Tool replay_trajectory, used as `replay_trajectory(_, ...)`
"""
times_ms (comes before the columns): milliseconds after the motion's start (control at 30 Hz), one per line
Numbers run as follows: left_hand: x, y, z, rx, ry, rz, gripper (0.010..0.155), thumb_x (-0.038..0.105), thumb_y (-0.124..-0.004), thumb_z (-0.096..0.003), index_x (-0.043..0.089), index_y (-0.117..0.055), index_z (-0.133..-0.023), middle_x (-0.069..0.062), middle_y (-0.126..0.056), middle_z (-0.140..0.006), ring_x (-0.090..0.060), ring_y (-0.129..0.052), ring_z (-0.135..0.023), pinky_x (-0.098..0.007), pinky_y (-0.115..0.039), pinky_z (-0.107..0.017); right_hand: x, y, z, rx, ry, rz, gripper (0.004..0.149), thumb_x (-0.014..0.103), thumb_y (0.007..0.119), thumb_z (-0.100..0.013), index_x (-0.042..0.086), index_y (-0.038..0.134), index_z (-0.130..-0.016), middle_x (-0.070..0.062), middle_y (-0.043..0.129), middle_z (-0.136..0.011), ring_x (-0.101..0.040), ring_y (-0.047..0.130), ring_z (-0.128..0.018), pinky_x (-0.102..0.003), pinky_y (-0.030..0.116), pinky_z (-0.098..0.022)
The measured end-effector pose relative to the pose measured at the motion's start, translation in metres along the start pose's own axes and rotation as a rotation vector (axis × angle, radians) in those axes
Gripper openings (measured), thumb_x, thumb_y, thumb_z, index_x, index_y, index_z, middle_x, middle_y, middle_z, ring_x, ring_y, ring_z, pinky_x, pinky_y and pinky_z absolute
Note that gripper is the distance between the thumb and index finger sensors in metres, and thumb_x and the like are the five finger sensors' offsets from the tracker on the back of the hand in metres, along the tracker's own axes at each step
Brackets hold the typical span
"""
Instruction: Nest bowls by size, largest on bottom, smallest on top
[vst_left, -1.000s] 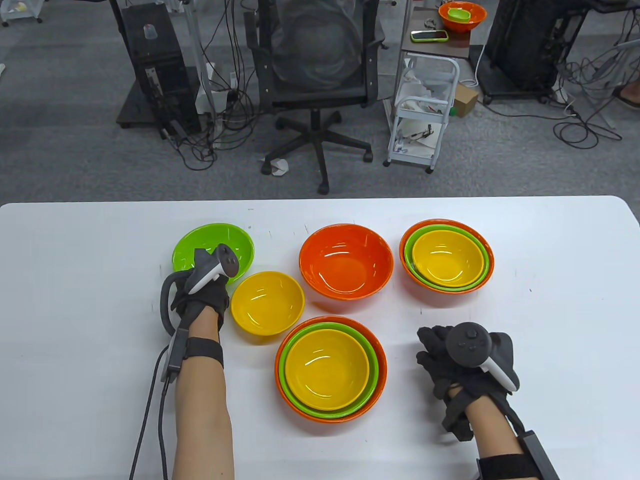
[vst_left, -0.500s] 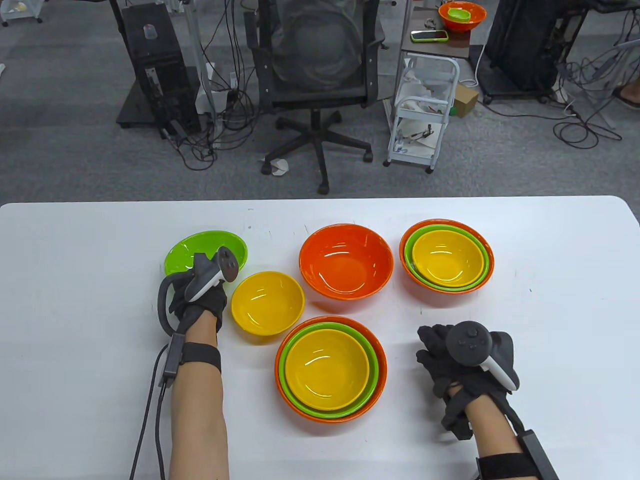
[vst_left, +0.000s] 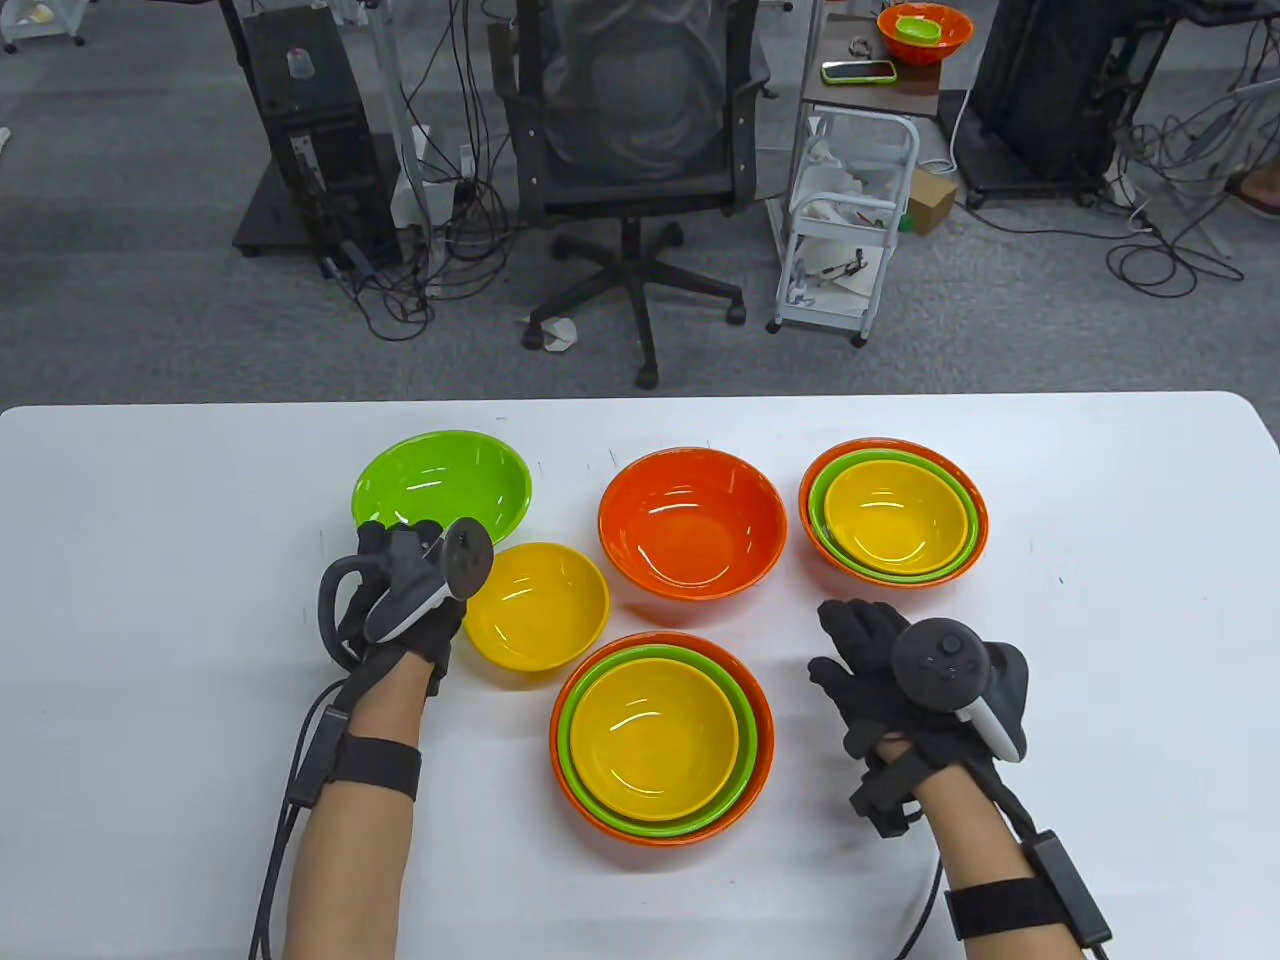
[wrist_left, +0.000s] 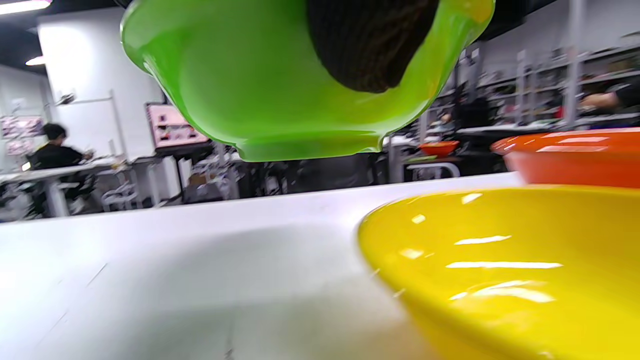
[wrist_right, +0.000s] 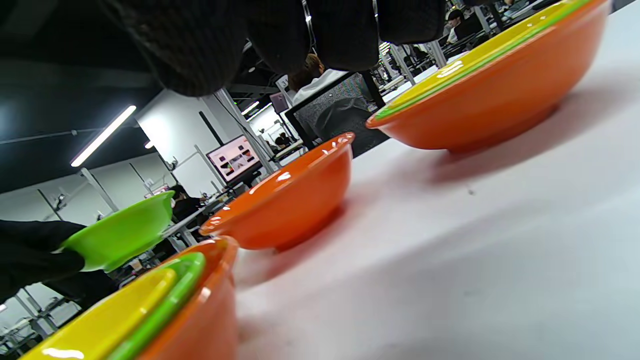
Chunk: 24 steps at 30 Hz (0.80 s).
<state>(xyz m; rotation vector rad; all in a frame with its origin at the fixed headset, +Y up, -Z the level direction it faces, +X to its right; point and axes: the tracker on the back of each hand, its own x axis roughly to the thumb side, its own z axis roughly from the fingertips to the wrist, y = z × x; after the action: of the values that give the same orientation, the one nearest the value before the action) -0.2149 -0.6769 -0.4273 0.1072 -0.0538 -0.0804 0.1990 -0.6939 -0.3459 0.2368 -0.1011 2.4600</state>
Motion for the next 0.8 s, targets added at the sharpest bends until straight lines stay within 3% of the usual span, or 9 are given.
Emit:
replay_trajectory(233, 0.058, 0.024, 0.039, 0.121, -0.251, -0.006, 0.045, 0.028, -0.082, -0.0485, 0.034, -0.081, -0.093, 0.000, -0.084, -0.092, -0.031, -0.080, -0.095, -0.060, -0.052, -0.079, 0.022, 0.001, -0.012, 0.008, -0.023, -0.192, 0.067, 0.038, 0.079, -0.049, 0.010, 0.057, -0.106, -0.023, 0.058, -0.107, -0.056, 0.052, -0.096, -0.069, 0.046, -0.067)
replay_trajectory(467, 0.106, 0.026, 0.075, 0.174, -0.436, -0.039, 0.044, 0.029, -0.082, -0.0481, 0.035, -0.082, -0.092, 0.001, -0.085, -0.092, -0.031, -0.081, -0.095, -0.060, -0.053, -0.079, 0.025, 0.011, -0.016, 0.008, 0.004, -0.282, 0.071, 0.042, 0.078, -0.048, 0.008, 0.055, -0.106, -0.024, 0.064, -0.103, -0.056, 0.063, -0.089, -0.068, 0.057, -0.062)
replay_trajectory(800, 0.133, 0.018, 0.106, 0.173, -0.583, 0.009, 0.044, 0.029, -0.083, -0.0474, 0.035, -0.083, -0.091, 0.002, -0.086, -0.091, -0.030, -0.082, -0.095, -0.060, -0.055, -0.079, 0.019, 0.021, -0.014, -0.006, 0.100, -0.292, 0.076, 0.048, 0.077, -0.048, 0.001, 0.055, -0.103, -0.022, 0.085, -0.081, -0.051, 0.085, -0.063, -0.062, 0.071, -0.047)
